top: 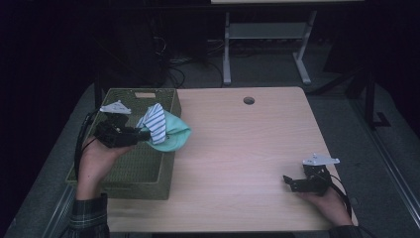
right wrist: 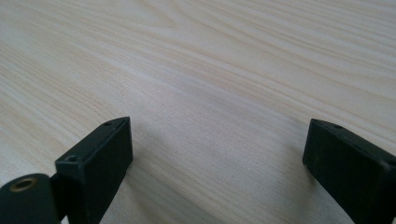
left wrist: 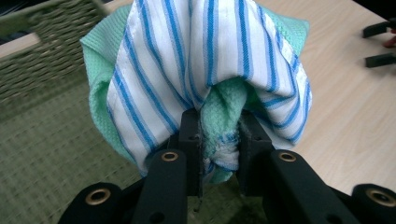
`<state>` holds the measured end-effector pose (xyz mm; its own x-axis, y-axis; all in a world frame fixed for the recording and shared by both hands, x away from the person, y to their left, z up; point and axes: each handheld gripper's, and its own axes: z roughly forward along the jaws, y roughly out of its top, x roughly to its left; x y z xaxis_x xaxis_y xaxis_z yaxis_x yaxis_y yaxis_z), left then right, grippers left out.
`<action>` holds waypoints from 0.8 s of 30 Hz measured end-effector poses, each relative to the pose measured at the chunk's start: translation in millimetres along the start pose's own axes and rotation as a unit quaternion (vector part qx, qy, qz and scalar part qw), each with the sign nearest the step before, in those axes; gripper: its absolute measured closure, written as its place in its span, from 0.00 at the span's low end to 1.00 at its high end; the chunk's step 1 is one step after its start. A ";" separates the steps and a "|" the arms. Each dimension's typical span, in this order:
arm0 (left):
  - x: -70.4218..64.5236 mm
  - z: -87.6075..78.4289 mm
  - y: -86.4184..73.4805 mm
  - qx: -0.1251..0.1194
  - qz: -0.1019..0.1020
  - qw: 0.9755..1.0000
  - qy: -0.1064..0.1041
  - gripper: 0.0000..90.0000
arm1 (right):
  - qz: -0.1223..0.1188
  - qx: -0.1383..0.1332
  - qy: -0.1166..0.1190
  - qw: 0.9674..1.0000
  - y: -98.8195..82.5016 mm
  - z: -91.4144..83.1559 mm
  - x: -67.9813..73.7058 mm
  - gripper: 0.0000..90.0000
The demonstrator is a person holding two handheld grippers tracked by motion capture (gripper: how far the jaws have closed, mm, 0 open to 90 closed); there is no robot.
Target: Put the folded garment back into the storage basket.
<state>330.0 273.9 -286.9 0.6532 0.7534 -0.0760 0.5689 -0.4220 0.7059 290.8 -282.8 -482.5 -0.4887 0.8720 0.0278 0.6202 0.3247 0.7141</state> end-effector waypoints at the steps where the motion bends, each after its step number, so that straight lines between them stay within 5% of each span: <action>1: 2.6 -1.3 -1.4 0.000 -0.004 1.000 0.006 0.83 | 0.000 0.000 0.000 1.000 0.0 0.0 0.0 0.08; 13: 38.3 -8.9 -22.3 0.010 -0.054 0.997 0.056 0.83 | 0.000 0.000 0.000 1.000 0.0 0.0 0.0 0.08; 24: 58.8 2.7 -37.3 0.021 -0.079 0.994 0.077 0.82 | 0.000 0.000 0.000 1.000 0.0 0.0 0.0 0.08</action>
<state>348.5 332.6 -319.6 0.4712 0.8790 -0.0724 0.6813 -0.3106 0.6629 290.8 -282.8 -482.6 -0.4888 0.8720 0.0269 0.6198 0.3255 0.7141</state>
